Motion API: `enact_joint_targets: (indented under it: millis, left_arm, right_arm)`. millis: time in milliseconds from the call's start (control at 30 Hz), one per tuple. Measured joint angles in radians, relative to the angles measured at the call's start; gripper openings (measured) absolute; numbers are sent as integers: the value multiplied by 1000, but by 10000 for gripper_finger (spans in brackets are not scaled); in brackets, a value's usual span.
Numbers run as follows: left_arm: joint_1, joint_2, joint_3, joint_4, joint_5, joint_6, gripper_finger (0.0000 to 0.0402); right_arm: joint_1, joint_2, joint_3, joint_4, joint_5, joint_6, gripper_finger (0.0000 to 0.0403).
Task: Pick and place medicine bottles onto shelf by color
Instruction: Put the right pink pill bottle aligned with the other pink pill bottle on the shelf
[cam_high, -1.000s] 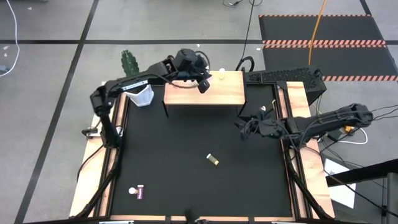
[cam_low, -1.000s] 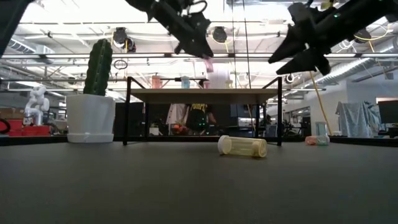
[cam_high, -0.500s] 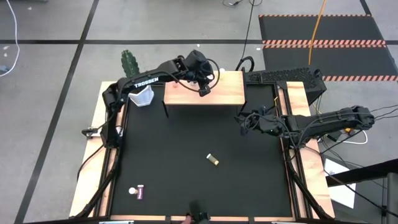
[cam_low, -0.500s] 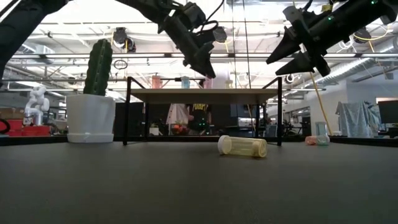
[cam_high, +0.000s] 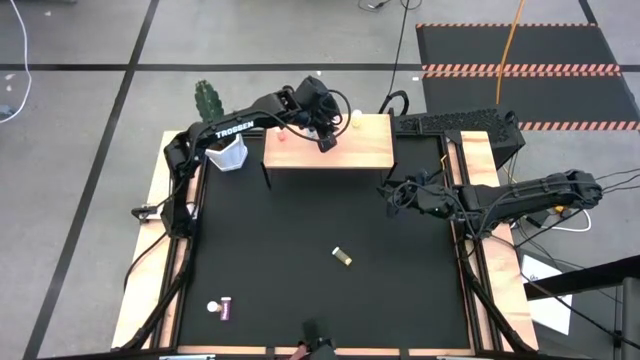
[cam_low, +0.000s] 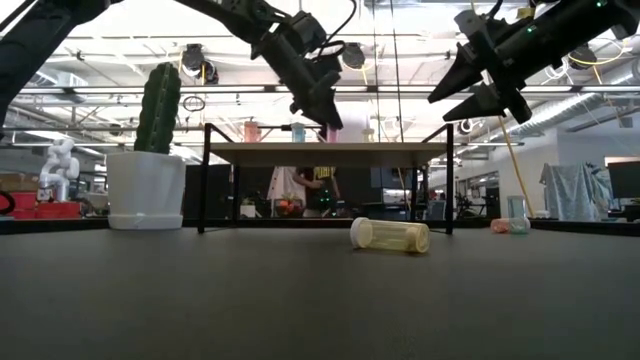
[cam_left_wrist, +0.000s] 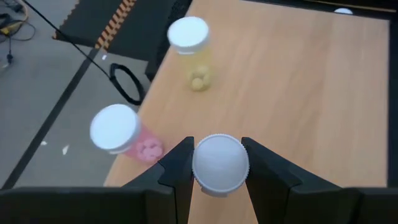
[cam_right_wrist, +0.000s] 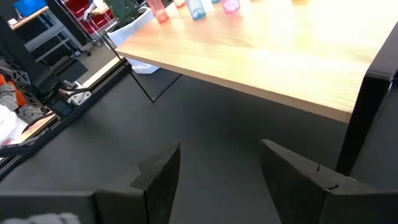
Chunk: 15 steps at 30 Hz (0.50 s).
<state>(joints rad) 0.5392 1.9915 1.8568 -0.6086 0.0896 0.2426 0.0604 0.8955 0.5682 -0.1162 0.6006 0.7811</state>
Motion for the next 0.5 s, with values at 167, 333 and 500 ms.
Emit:
enact_joint_targets:
  millis: [167,333,500]
  left_arm:
    - [-3,0,0,1,6,-2,124]
    - [1,0,0,15,6,4,124]
    - [3,0,0,16,6,11,124]
  right_arm:
    - [-2,0,0,0,1,0,212]
    - [-2,0,0,0,0,9,212]
    - [-2,0,0,0,-1,19,212]
